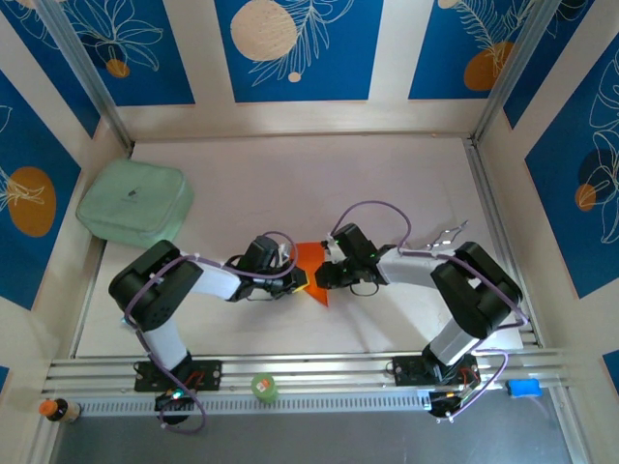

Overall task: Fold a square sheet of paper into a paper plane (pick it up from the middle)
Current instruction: Third fold the triangle at the center of the table.

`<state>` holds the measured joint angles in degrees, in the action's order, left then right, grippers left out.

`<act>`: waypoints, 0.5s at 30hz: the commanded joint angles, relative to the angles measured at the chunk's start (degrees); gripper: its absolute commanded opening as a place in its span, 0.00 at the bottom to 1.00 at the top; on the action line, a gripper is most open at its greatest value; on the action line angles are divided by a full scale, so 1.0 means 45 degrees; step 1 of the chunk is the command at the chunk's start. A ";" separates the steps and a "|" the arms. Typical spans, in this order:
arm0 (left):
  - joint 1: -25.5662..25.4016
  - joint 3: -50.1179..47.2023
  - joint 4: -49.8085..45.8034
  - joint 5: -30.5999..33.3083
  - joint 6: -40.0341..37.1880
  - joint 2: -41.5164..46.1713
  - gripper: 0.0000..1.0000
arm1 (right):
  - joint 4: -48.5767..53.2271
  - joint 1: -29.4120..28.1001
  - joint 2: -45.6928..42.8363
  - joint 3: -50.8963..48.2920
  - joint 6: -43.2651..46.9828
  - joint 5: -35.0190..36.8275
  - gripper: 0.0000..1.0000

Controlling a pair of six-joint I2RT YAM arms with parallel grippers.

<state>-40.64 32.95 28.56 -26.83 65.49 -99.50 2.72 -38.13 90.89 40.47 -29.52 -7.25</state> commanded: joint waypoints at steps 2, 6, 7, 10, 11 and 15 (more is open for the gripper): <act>-0.0067 0.0009 -0.0933 0.0282 -0.0336 -0.0461 0.00 | 0.0943 0.0525 -0.1129 0.0304 -0.0329 -0.1010 0.28; -0.0070 0.0015 -0.0916 0.0329 -0.0337 -0.0447 0.00 | 0.1004 0.0583 -0.1847 0.0103 -0.0665 -0.1762 0.28; -0.0069 0.0003 -0.0901 0.0335 -0.0335 -0.0450 0.00 | 0.0915 0.0568 -0.1877 0.0065 -0.0765 -0.2118 0.27; -0.0070 0.0002 -0.0858 0.0319 -0.0324 -0.0466 0.00 | 0.0457 0.0229 -0.1762 -0.0088 -0.1242 -0.2839 0.16; -0.0068 0.0004 -0.0858 0.0325 -0.0317 -0.0466 0.00 | 0.0309 -0.0022 -0.1708 -0.0153 -0.1389 -0.2861 0.13; -0.0069 -0.0011 -0.0732 0.0264 -0.0294 -0.0539 0.00 | 0.0400 -0.1042 -0.1103 0.0096 -0.1461 -0.2330 0.08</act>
<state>-40.64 33.06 28.51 -26.94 65.49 -99.59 3.79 -40.40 83.85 40.40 -34.85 -16.51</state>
